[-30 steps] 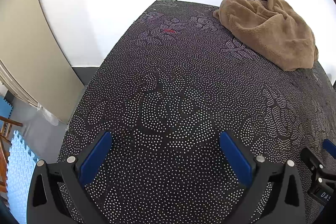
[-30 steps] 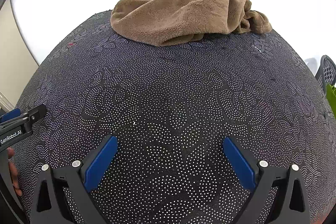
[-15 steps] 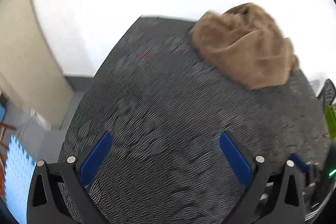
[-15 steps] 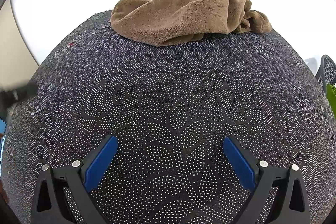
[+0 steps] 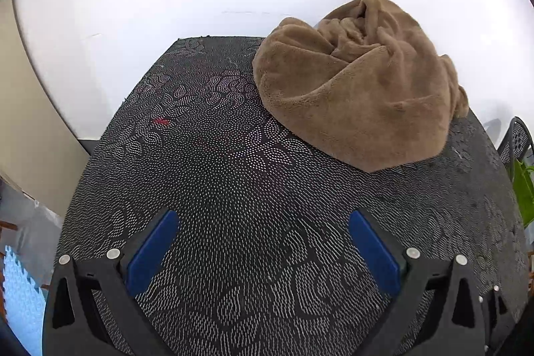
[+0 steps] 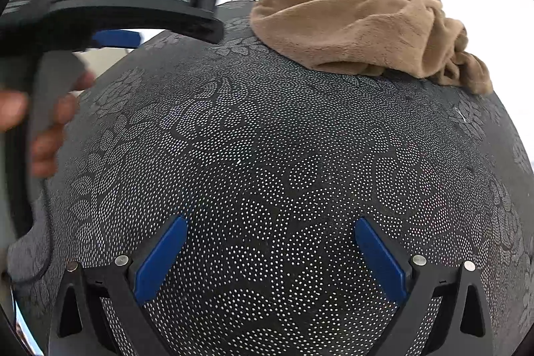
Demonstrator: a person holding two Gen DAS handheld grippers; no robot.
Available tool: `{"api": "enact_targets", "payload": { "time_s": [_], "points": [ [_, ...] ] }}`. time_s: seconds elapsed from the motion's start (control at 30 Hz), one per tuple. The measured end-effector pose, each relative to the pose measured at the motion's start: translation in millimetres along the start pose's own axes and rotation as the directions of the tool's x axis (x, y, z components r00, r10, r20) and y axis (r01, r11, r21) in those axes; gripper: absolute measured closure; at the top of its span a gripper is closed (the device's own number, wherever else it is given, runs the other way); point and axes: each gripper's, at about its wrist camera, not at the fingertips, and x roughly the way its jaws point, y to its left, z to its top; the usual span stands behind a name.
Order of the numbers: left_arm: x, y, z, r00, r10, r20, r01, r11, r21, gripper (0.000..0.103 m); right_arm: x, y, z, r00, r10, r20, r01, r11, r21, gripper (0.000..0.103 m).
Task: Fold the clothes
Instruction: 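Move the right gripper to the blanket edge and close on it, then lift the blanket edge with the right gripper while the left gripper approaches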
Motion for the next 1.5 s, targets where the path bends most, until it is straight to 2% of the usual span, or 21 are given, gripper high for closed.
{"api": "enact_targets", "payload": {
  "time_s": [0.23,0.3,0.4,0.47,0.6,0.73,0.87,0.93,1.0,1.03,1.13,1.27,1.5],
  "points": [
    [38.3,18.2,-9.7,0.998,-0.006,-0.064,0.002,0.998,-0.060,0.000,-7.1,-28.0,8.3,0.999,0.028,0.033,-0.029,0.999,0.024,0.001],
    [39.0,20.3,-12.2,0.999,0.006,-0.041,-0.008,0.998,-0.056,0.000,-9.6,-38.9,13.2,0.998,0.037,0.048,-0.039,0.998,0.043,0.001],
    [39.1,17.4,-12.8,0.999,0.019,-0.047,-0.021,0.999,-0.045,0.000,-15.2,-81.1,42.8,0.991,0.041,0.126,-0.064,0.980,0.187,0.001],
    [38.8,14.9,-13.3,0.998,0.027,-0.049,-0.029,0.999,-0.032,0.000,-13.4,-107.2,62.8,0.985,0.002,0.170,-0.050,0.960,0.274,0.001],
    [37.6,9.4,-13.8,0.998,0.043,-0.051,-0.043,0.999,-0.016,0.000,2.2,-129.2,87.5,0.978,-0.013,0.209,-0.063,0.934,0.351,0.001],
    [36.5,4.8,-12.3,0.997,0.054,-0.055,-0.055,0.998,-0.007,0.000,20.1,-129.8,111.7,0.973,-0.021,0.231,-0.061,0.939,0.339,0.001],
    [34.9,3.1,-10.8,0.997,0.053,-0.055,-0.054,0.999,-0.006,0.000,39.7,-123.5,128.9,0.971,-0.067,0.230,-0.001,0.959,0.283,0.001],
    [34.2,2.1,-9.9,0.997,0.054,-0.055,-0.054,0.999,-0.005,0.000,48.2,-123.4,131.8,0.973,-0.080,0.215,0.016,0.959,0.282,0.014],
    [34.1,4.8,-10.4,0.997,0.054,-0.054,-0.055,0.998,-0.005,0.000,55.4,-124.6,132.8,0.977,-0.086,0.193,0.026,0.956,0.292,0.060],
    [33.7,6.1,-11.1,0.997,0.054,-0.054,-0.055,0.998,-0.005,0.000,58.1,-124.3,132.2,0.979,-0.088,0.186,0.029,0.955,0.296,0.067],
    [33.2,5.7,-10.4,0.997,0.055,-0.054,-0.055,0.998,-0.005,0.000,58.7,-116.4,120.3,0.978,-0.087,0.192,0.028,0.955,0.294,0.073],
    [32.0,6.6,-10.7,0.997,0.056,-0.053,-0.056,0.998,-0.005,0.000,56.4,-105.7,107.7,0.976,-0.092,0.199,0.034,0.960,0.277,0.073],
    [28.3,3.8,-10.0,0.997,0.058,-0.052,-0.058,0.998,-0.004,0.000,47.4,-93.4,101.3,0.965,-0.156,0.211,0.112,0.972,0.207,0.073]
  ]
}}
